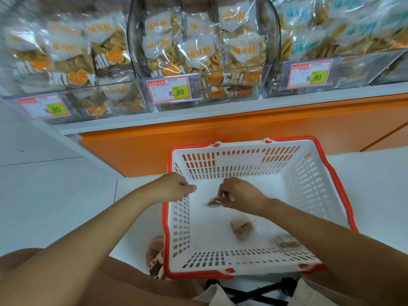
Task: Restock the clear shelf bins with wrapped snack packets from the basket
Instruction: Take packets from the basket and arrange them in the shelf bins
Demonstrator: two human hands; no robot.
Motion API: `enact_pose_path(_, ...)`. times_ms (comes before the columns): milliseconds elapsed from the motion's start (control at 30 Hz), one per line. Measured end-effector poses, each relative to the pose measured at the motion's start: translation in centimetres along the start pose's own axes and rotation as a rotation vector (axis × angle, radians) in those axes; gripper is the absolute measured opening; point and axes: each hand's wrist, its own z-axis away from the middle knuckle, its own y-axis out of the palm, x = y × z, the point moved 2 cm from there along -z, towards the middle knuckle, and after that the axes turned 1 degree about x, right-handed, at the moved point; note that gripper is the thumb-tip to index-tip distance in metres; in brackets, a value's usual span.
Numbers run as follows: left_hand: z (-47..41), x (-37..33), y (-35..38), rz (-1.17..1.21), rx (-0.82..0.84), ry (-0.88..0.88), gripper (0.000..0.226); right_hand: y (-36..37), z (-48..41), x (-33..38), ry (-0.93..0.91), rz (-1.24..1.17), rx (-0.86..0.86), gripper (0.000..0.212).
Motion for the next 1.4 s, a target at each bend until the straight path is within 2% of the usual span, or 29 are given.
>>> enact_pose_path(67, 1.1, -0.9, -0.7, 0.383, 0.056, -0.086, 0.057, -4.3, -0.4, 3.2, -0.258, 0.155, -0.402, 0.018)
enact_pose_path(133, 2.5, -1.9, -1.8, 0.717, 0.09, -0.023, 0.067, -7.8, 0.0, 5.9, -0.459, 0.217, -0.72, 0.011)
enact_pose_path(200, 4.2, -3.0, -2.9, 0.997, 0.065, 0.122, 0.054, -9.9, 0.7, 8.0, -0.592, 0.257, -0.867, 0.004)
enact_pose_path(233, 5.0, -3.5, -3.2, 1.094, 0.043, 0.193, 0.045, -10.5, 1.0, 8.6, -0.639, 0.285, -0.887, 0.005)
enact_pose_path(300, 6.4, -4.0, -3.7, 1.167, -0.027, 0.29, 0.036, -11.2, 1.5, 9.5, -0.688, 0.354, -0.867, 0.006)
enact_pose_path(367, 7.6, -4.1, -4.6, 1.147, -0.126, 0.33, 0.032, -11.8, 1.6, 9.7, -0.646, 0.338, -0.856, 0.018)
enact_pose_path(500, 10.2, -3.5, -7.4, 0.998, -0.392, 0.39, 0.019, -13.5, 0.9, 10.3, -0.372, -0.041, -0.877, 0.024)
enact_pose_path(600, 12.7, -2.8, -9.8, 0.808, -0.595, 0.444, 0.017, -16.1, -0.5, 12.7, -0.31, -0.254, -0.84, 0.037)
enact_pose_path(667, 14.1, -2.1, -11.4, 0.636, -0.79, 0.477, 0.013, -18.5, -2.1, 15.3, -0.302, -0.299, -0.678, 0.04)
enact_pose_path(733, 14.9, -1.3, -12.5, 0.553, -0.922, 0.484, 0.023, -20.4, -4.4, 17.5, -0.211, -0.415, -0.395, 0.074)
enact_pose_path(767, 15.2, -1.0, -13.0, 0.507, -0.966, 0.477, 0.025, -21.0, -5.8, 18.2, -0.174, -0.419, -0.263, 0.084)
enact_pose_path(833, 15.6, -0.4, -13.6, 0.406, -1.016, 0.46, 0.022, -21.5, -8.4, 19.8, -0.187, -0.364, -0.038, 0.075)
enact_pose_path(933, 16.0, 0.7, -14.5, 0.42, -1.13, 0.499, 0.01, -21.9, -11.4, 21.9, -0.273, -0.419, 0.149, 0.027)
enact_pose_path(1000, 16.4, 1.8, -15.3, 0.547, -1.324, 0.516, 0.012, -22.7, -13.0, 23.3, -0.29, -0.521, 0.114, 0.014)
enact_pose_path(1067, 16.5, 3.0, -16.3, 0.632, -1.456, 0.45, 0.02, -23.8, -15.5, 24.3, -0.219, -0.696, -0.077, 0.019)
enact_pose_path(1133, 16.0, 4.2, -17.1, 0.626, -1.428, 0.293, 0.032, -24.4, -18.6, 25.2, -0.167, -0.799, -0.297, 0.024)
enact_pose_path(1200, 15.1, 5.1, -17.4, 0.527, -1.349, 0.15, 0.04, -24.2, -21.6, 26.4, -0.112, -0.74, -0.443, 0.025)
enact_pose_path(1300, 14.7, 5.4, -17.5, 0.372, -1.34, 0.085, 0.042, -22.7, -24.4, 28.6, -0.032, -0.557, -0.511, 0.03)
enact_pose_path(1400, 14.7, 5.7, -17.8, 0.364, -1.349, 0.086, 0.041, -20.7, -26.3, 29.8, 0.022, -0.478, -0.482, 0.038)
